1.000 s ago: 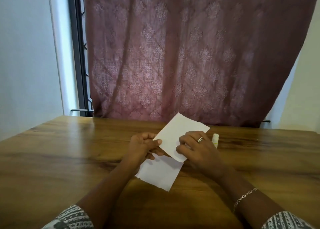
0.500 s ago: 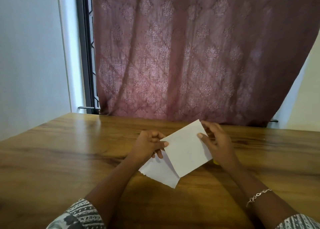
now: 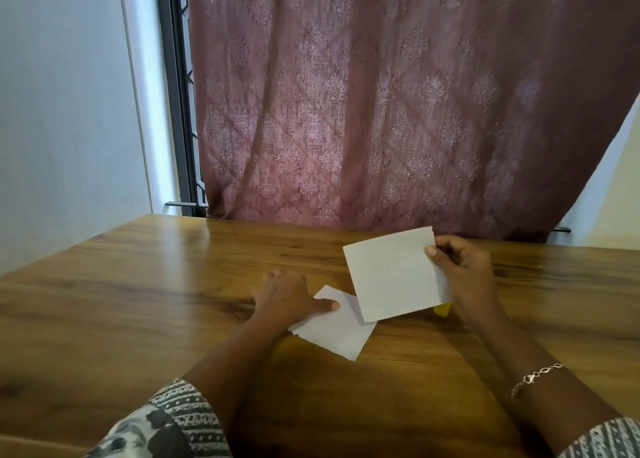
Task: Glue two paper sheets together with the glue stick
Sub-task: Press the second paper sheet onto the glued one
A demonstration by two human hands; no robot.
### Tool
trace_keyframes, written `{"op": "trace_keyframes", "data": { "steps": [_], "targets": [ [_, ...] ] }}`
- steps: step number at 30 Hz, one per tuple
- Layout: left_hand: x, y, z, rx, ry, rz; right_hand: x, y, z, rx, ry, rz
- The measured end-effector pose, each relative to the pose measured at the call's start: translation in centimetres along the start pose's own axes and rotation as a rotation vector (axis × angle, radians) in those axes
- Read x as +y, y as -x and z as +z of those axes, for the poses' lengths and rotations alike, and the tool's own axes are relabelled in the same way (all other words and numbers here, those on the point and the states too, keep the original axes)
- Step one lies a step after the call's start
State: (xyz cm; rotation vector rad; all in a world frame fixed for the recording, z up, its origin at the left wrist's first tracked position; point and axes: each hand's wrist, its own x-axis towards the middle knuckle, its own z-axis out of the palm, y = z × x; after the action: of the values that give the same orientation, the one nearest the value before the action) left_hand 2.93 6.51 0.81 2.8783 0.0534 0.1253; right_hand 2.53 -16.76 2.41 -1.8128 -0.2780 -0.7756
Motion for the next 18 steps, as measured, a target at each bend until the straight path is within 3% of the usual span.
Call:
{"op": "trace_keyframes", "data": {
  "steps": [4,13,18],
  "targets": [
    [0.4,-0.2,0.6,-0.015,-0.069,-0.023,-0.2,0.1,0.0,-0.001,-0.031,0.018],
    [0.6,-0.4,0.7,-0.031,0.189,0.026,-0.7,0.3,0.1,-0.083,-0.111,0.074],
    [0.4,-0.2,-0.1,0.17,0.439,0.114,-1.2,0.8,0.7,-0.173,-0.182,0.179]
  ]
}}
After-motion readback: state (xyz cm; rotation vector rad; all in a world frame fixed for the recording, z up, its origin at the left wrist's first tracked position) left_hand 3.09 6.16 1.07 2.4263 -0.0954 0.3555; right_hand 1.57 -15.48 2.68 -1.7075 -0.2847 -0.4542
